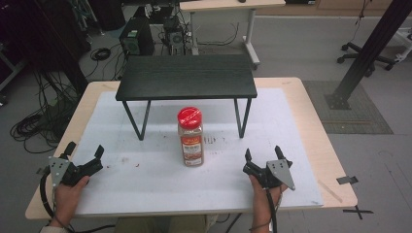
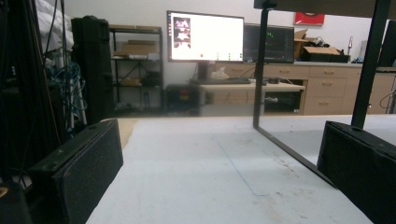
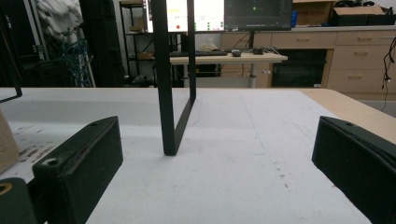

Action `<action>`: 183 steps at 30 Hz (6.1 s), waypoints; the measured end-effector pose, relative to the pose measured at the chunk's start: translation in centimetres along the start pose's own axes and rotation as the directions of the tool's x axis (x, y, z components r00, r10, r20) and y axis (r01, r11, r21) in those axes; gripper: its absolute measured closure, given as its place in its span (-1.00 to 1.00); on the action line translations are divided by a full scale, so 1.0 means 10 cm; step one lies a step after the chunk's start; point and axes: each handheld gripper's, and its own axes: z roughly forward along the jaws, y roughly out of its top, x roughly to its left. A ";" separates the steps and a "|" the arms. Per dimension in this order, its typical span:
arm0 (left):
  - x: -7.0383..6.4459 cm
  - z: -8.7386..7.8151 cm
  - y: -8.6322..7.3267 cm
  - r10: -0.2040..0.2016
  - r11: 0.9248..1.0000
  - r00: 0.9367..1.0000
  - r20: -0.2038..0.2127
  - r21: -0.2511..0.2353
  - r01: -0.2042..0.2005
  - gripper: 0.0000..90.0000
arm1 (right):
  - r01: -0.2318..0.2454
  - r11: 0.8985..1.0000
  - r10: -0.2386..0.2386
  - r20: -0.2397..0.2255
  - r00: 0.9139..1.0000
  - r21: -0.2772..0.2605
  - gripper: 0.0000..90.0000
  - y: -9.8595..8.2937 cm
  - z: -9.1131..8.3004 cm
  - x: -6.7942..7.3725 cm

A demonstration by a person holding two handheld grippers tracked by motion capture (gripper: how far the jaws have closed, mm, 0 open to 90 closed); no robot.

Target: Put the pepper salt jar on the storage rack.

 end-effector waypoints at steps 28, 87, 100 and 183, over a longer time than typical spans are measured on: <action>0.00 -0.01 0.00 -0.006 1.000 1.000 0.000 -0.010 0.006 -0.99 | 0.008 1.000 -0.008 0.013 1.000 -0.012 -0.98 0.00 -0.01 0.01; 0.02 -0.01 0.00 -0.019 1.000 1.000 0.020 -0.019 0.019 -0.98 | 0.037 0.999 -0.039 -0.069 0.997 -0.033 -1.00 0.46 -0.19 0.59; 0.02 -0.02 0.00 -0.023 0.999 0.999 0.023 -0.023 0.024 -0.98 | 0.054 0.998 -0.055 -0.108 0.993 -0.012 -0.98 0.46 -0.19 0.87; 0.04 -0.03 -0.01 -0.046 0.998 0.998 0.043 -0.035 0.047 -0.98 | 0.025 0.997 -0.018 -0.094 0.995 0.079 -0.98 0.15 0.14 2.04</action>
